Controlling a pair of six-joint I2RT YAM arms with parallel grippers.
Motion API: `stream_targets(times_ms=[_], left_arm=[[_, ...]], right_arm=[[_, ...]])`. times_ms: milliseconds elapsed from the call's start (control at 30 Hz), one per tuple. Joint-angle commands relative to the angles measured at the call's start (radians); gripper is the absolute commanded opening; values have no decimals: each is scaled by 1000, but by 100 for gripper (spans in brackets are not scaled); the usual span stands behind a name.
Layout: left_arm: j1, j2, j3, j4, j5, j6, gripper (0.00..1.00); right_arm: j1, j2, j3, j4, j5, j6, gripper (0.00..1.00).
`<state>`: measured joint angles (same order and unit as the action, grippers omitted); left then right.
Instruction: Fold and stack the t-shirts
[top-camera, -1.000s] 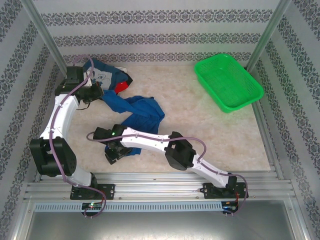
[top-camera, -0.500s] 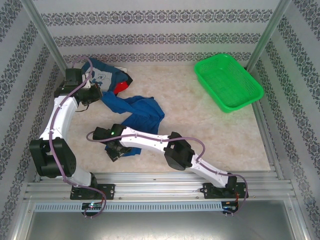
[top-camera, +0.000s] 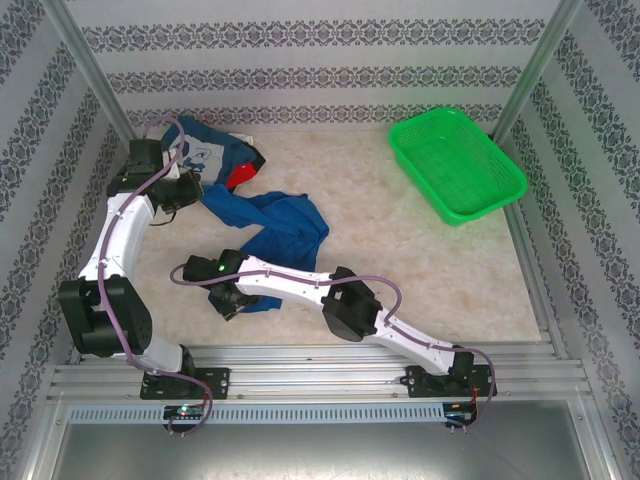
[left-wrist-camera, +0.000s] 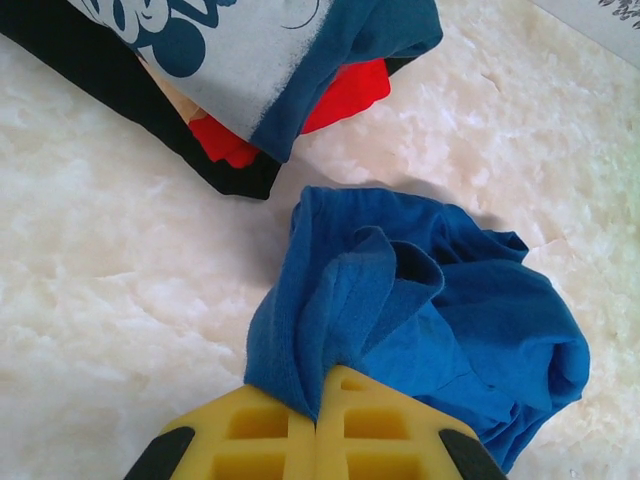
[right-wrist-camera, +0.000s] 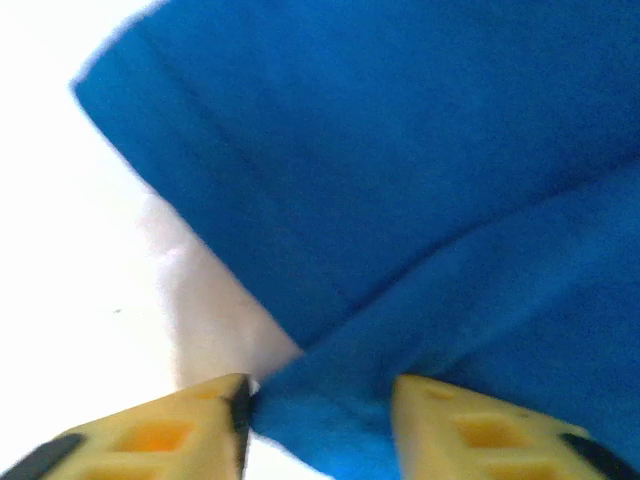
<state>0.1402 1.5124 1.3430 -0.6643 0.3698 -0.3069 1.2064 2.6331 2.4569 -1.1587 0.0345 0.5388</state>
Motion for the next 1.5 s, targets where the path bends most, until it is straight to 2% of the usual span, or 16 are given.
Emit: stream_targets(times_ms=[0, 100, 267, 400, 500, 667, 767, 900, 1100, 1200, 1367, 1467], left_arm=[[19, -35, -15, 17, 1, 32, 0], [24, -40, -12, 10, -2, 37, 0], [30, -46, 19, -16, -12, 39, 0], [37, -46, 66, -28, 5, 4, 0], [38, -42, 90, -3, 39, -35, 0], [36, -30, 70, 28, 80, -67, 0], [31, -43, 18, 46, 95, -74, 0], [14, -62, -57, 70, 92, -78, 0], [1, -63, -117, 85, 95, -74, 0], [-3, -60, -125, 86, 103, -67, 0], [-8, -57, -131, 85, 115, -59, 0], [-9, -55, -135, 87, 116, -55, 0]], right_arm=[[-17, 1, -70, -29, 46, -13, 28], [-37, -52, -117, -21, 73, -4, 15], [-62, -231, -220, 32, 157, -65, 8], [-89, -403, -338, 39, 177, -106, 10], [-116, -529, -471, 95, 120, -139, 13], [-138, -610, -638, 116, 30, -168, 13], [-130, -654, -780, 192, -26, -137, 13], [-110, -659, -923, 286, -65, -104, 18], [-114, -621, -941, 327, -130, -75, 41], [-130, -632, -954, 347, -140, -56, 47], [-140, -654, -970, 369, -159, -31, 50], [-140, -649, -973, 362, -164, -34, 49]])
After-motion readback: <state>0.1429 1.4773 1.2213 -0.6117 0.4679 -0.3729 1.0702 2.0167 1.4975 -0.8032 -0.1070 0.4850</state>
